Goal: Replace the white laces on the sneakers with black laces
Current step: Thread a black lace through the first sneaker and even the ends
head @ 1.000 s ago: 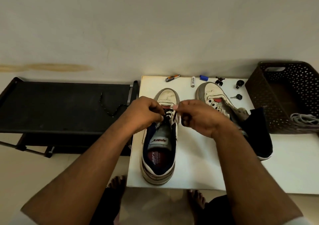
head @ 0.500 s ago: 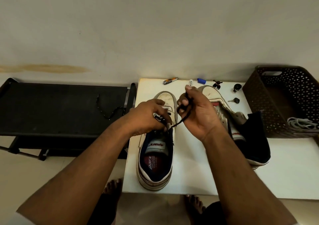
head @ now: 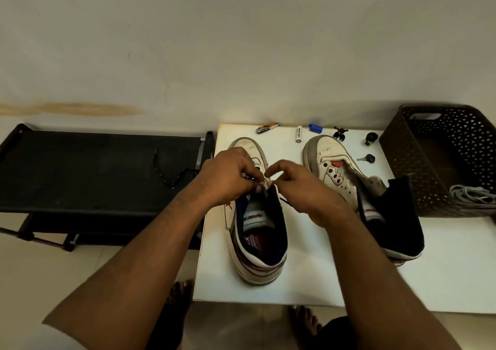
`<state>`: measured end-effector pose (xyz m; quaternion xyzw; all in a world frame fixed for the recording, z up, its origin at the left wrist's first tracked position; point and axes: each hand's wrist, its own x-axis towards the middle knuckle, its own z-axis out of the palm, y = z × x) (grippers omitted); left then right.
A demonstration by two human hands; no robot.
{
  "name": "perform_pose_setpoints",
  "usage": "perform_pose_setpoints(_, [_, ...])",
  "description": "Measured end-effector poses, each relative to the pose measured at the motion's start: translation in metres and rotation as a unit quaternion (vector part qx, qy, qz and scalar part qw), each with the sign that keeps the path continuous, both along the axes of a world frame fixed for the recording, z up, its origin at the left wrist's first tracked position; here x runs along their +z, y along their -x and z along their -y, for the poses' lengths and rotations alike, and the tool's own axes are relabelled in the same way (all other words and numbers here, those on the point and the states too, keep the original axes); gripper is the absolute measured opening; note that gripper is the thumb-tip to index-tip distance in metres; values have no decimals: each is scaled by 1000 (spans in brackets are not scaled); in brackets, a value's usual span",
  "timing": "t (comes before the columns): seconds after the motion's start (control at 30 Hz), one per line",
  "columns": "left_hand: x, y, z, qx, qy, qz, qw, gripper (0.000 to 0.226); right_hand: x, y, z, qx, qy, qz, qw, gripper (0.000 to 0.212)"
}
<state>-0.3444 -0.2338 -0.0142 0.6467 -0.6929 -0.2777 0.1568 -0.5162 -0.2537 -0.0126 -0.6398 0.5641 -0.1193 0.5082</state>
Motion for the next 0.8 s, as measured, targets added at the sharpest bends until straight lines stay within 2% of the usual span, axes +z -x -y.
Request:
perform_pose_setpoints(0.07, [-2,-1,0,1,-3,12,1000,19,0,1,0,63,41,-101,992,14])
perform_pose_setpoints(0.13, [-1,-3,-1,1,-5,23,1000,19,4,7,1,97,28,-122,987,35])
perform_pose_setpoints(0.17, [0,-4,-1,1,-7,28,1000,19,7,8,1,79,16,-80,994,41])
perform_pose_setpoints(0.2, [0,-6,-1,1,-11,31,999,20,9,9,2,24,-2,10,1000,40])
perform_pose_setpoints(0.23, [2,-7,0,0,-16,31,999,20,12,12,4,-61,-35,153,986,35])
perform_pose_setpoints(0.27, [3,-10,3,1,-22,26,999,21,16,13,8,-155,-94,336,924,27])
perform_pose_setpoints(0.3, [4,-11,5,2,-28,18,999,20,21,16,13,-225,-137,494,829,21])
perform_pose_setpoints(0.33, [5,-11,5,4,-31,7,999,20,26,20,14,-263,-142,588,752,18])
perform_pose_setpoints(0.37, [5,-11,5,4,-33,-3,999,20,28,23,16,-275,-118,614,730,16])
perform_pose_setpoints(0.4, [5,-12,5,3,-36,-12,999,20,29,25,16,-267,-76,575,769,11])
perform_pose_setpoints(0.43, [6,-11,4,2,-40,-22,999,22,24,24,15,-248,-17,477,843,7])
perform_pose_setpoints(0.47, [9,-12,2,-1,-41,-33,999,25,19,21,13,-210,45,350,912,20])
perform_pose_setpoints(0.5, [11,-12,1,-5,-36,-43,998,29,10,18,12,-157,87,241,954,38])
perform_pose_setpoints(0.53, [14,-12,0,-11,-27,-51,998,33,4,14,10,-103,101,162,976,52])
perform_pose_setpoints(0.6, [19,-9,-2,-28,-5,-65,997,35,-3,7,6,7,104,57,993,56])
perform_pose_setpoints(0.67, [21,-5,-4,-44,1,-66,997,32,-6,-1,4,96,117,-25,988,44])
perform_pose_setpoints(0.73, [20,-4,-5,-44,-6,-50,998,28,-5,-9,3,133,161,-105,972,32])
perform_pose_setpoints(0.8, [18,-6,-3,-37,-9,-36,999,22,-5,-13,4,135,192,-130,963,23])
